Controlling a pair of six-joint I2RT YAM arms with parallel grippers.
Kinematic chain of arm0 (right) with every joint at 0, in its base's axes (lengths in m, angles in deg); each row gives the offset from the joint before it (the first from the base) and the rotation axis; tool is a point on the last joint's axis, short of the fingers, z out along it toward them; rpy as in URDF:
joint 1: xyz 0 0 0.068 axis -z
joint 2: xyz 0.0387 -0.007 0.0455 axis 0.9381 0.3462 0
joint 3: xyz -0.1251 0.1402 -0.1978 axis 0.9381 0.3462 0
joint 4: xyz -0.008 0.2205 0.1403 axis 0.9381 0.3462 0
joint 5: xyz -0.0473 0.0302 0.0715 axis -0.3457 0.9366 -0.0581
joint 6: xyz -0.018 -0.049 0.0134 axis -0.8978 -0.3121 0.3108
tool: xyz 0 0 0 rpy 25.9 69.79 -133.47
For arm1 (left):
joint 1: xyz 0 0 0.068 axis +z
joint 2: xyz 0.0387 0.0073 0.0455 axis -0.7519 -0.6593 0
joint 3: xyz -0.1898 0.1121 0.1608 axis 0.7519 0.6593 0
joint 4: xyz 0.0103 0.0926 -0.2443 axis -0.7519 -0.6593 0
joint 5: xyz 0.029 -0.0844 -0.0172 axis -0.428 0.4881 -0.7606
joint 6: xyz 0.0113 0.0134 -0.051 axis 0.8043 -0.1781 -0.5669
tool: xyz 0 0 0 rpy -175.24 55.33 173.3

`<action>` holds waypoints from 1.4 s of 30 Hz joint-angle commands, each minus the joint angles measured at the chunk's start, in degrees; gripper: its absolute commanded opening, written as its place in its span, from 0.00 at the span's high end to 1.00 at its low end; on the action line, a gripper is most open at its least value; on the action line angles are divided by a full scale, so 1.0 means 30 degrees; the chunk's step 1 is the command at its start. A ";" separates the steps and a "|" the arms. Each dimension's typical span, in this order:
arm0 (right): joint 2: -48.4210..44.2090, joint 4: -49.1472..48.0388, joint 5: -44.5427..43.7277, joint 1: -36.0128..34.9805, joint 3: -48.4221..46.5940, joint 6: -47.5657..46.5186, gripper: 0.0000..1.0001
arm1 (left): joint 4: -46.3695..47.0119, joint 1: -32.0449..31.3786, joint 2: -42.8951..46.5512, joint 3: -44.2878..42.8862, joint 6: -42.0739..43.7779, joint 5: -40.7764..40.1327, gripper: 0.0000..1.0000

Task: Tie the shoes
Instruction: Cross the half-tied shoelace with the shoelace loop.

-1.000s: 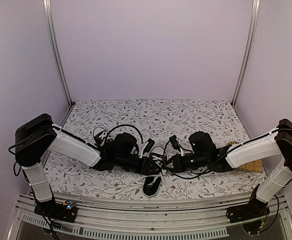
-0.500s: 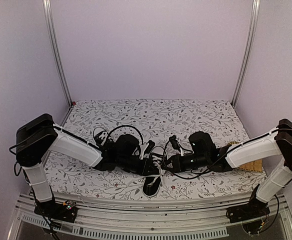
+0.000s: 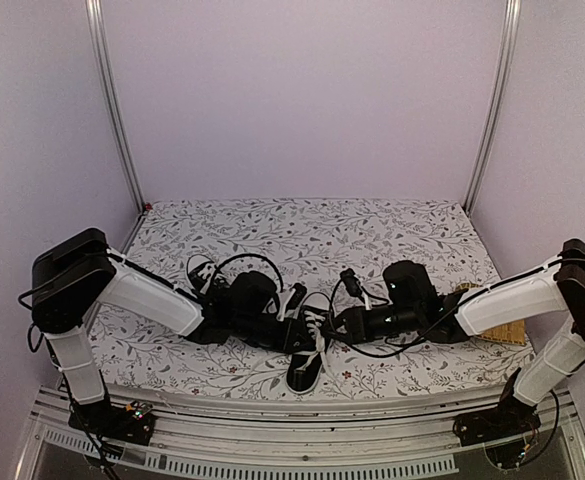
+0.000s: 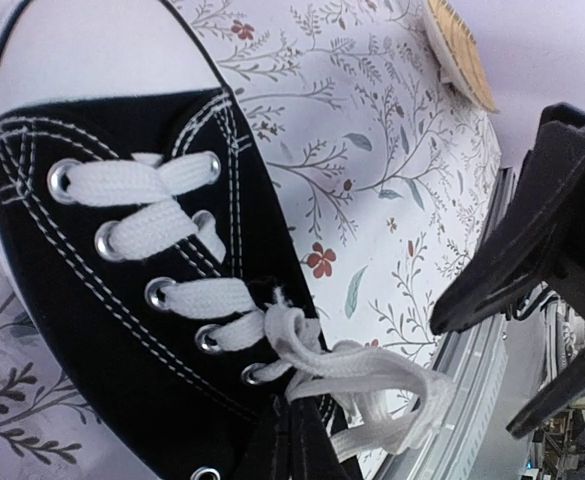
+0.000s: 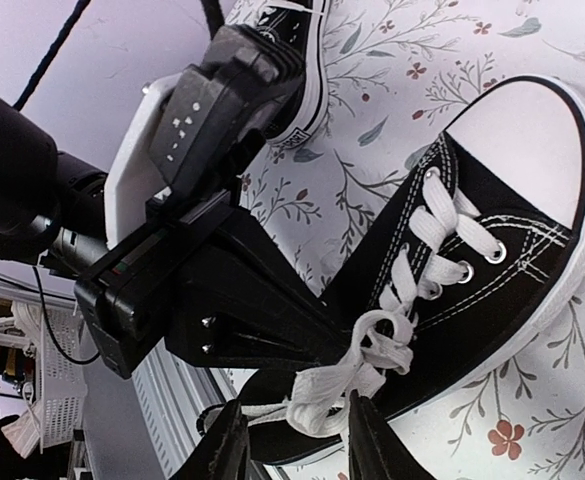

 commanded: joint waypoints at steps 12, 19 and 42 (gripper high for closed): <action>0.1567 -0.1519 0.1620 -0.0241 0.0191 -0.0272 0.74 | 0.0187 -0.0041 0.0307 0.0183 -0.0132 -0.0030 1.00; 0.2038 -0.1625 0.1694 -0.0238 0.0114 -0.0274 0.75 | 0.0194 -0.0050 0.0314 0.0152 -0.0114 0.0029 1.00; -0.0401 -0.1663 -0.0283 0.0244 0.1673 -0.0103 0.98 | 0.0657 0.0661 0.1679 0.1625 -0.0474 -0.0362 1.00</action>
